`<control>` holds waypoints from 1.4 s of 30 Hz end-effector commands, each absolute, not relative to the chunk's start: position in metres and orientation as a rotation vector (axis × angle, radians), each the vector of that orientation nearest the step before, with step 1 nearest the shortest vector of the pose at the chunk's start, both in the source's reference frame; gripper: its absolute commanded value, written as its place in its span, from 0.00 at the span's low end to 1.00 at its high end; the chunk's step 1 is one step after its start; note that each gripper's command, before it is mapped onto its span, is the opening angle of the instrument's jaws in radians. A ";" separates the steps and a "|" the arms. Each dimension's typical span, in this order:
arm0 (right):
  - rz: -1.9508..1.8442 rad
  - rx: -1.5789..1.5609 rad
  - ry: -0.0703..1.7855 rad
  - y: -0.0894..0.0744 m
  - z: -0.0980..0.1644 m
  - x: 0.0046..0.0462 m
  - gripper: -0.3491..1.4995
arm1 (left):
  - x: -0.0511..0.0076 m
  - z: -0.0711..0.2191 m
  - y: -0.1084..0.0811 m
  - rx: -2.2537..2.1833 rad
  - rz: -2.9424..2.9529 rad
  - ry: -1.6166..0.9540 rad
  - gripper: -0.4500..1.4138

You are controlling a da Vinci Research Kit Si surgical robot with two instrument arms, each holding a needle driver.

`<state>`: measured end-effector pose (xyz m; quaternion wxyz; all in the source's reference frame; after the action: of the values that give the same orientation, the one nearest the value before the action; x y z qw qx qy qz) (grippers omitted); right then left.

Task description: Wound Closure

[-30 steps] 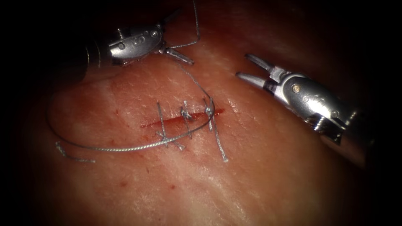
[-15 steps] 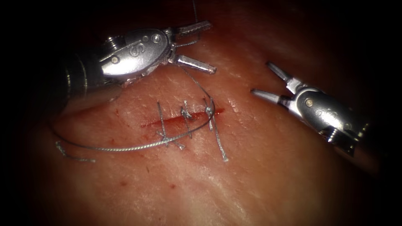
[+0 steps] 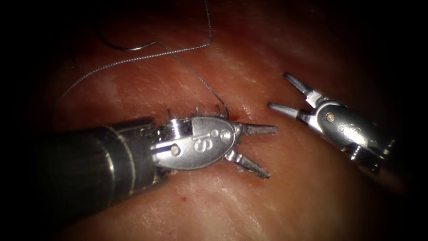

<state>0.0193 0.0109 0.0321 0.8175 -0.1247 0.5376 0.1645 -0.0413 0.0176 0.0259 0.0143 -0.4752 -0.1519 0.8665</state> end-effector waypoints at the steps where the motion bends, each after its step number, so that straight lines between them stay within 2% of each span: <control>1: 0.348 -0.268 1.149 0.012 0.033 0.0199 0.46 | -0.0420 0.027 0.018 -1.459 2.741 -0.488 0.40; 11: 0.357 -0.260 1.149 0.011 0.033 0.0200 0.46 | -0.0428 0.032 0.015 -1.228 3.016 -0.595 0.34; 33: 0.377 -0.249 1.150 0.011 0.033 0.0203 0.47 | -0.0422 0.037 0.015 -1.024 3.181 -0.586 0.32; 36: 0.381 -0.246 1.151 0.011 0.033 0.0203 0.47 | -0.0421 0.037 0.015 -1.018 3.185 -0.593 0.30; 39: 0.381 -0.247 1.151 0.011 0.033 0.0204 0.47 | -0.0421 0.037 0.015 -1.023 3.183 -0.598 0.21; 42: 0.386 -0.244 1.152 0.011 0.033 0.0204 0.47 | -0.0422 0.037 0.015 -1.029 3.179 -0.607 0.00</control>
<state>0.0198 0.0101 0.0324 0.8151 -0.1137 0.5382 0.1817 -0.0416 0.0150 0.0368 -0.1276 -0.3012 -0.1809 0.9275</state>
